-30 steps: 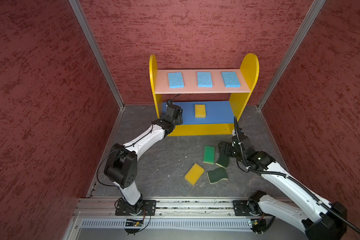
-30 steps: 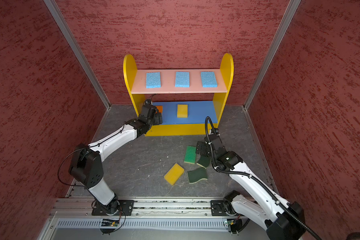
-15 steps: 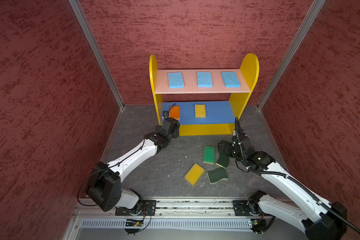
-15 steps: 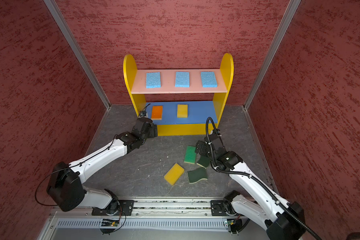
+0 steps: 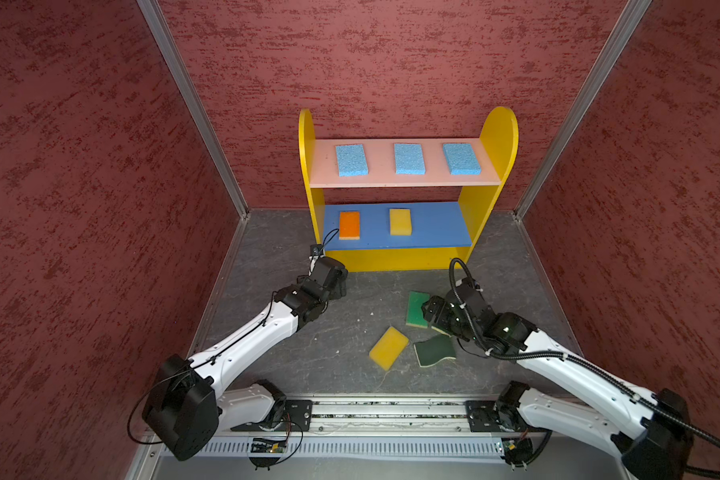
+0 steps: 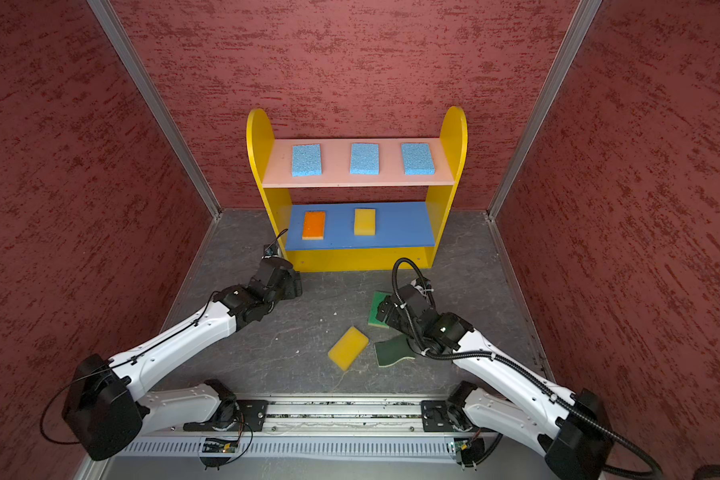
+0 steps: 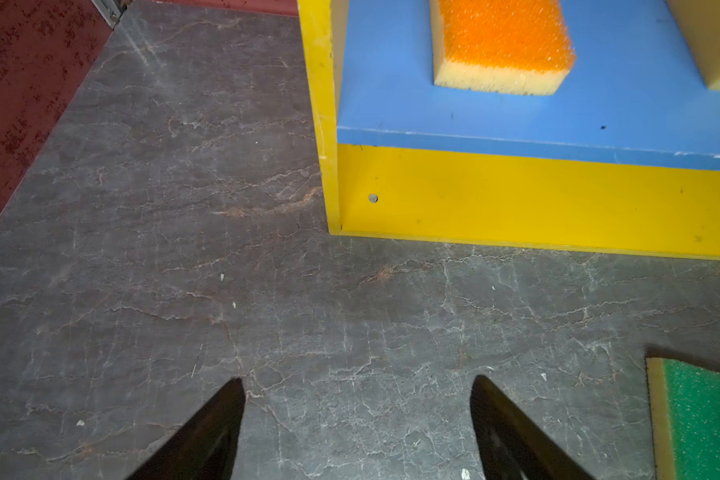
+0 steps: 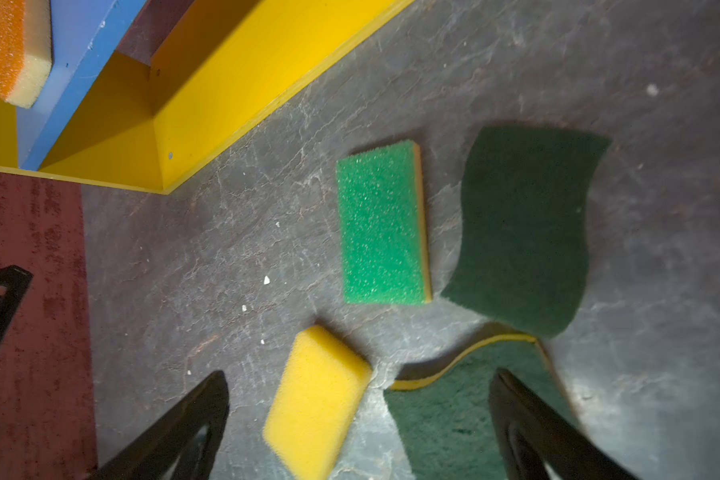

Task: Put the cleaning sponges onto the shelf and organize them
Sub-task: 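Withdraw the left gripper from the shelf while the right gripper reaches toward the yellow sponge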

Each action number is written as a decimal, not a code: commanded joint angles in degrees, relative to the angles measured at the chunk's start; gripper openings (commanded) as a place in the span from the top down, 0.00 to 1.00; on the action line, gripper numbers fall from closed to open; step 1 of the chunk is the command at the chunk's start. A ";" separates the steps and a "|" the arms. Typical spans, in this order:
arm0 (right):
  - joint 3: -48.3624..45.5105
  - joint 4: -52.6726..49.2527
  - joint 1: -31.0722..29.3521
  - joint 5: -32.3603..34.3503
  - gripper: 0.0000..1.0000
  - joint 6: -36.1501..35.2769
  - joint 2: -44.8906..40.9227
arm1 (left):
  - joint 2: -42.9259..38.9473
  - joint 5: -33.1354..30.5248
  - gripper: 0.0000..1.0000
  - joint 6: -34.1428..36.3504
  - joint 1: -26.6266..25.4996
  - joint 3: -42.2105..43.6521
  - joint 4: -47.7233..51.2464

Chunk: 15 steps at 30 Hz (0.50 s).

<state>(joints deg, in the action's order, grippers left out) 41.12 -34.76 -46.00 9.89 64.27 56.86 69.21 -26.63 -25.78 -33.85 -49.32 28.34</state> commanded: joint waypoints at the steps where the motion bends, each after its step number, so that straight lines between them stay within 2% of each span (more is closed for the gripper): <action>1: -0.69 -2.57 -5.55 5.25 0.01 12.87 2.30 | -2.77 0.83 0.14 -2.11 -0.32 0.69 2.11; 7: 4.39 -6.39 -13.80 8.17 0.01 21.45 11.66 | -6.17 1.77 0.14 -3.98 -0.39 2.74 3.58; 15: 9.89 -7.29 -19.28 7.52 0.01 26.84 20.15 | -11.95 2.64 0.14 -5.16 -0.43 5.90 5.43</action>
<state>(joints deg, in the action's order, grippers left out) 49.01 -40.45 -63.96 15.22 86.04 76.14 59.07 -24.84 -30.04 -34.09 -44.21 32.53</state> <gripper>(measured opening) 0.987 0.863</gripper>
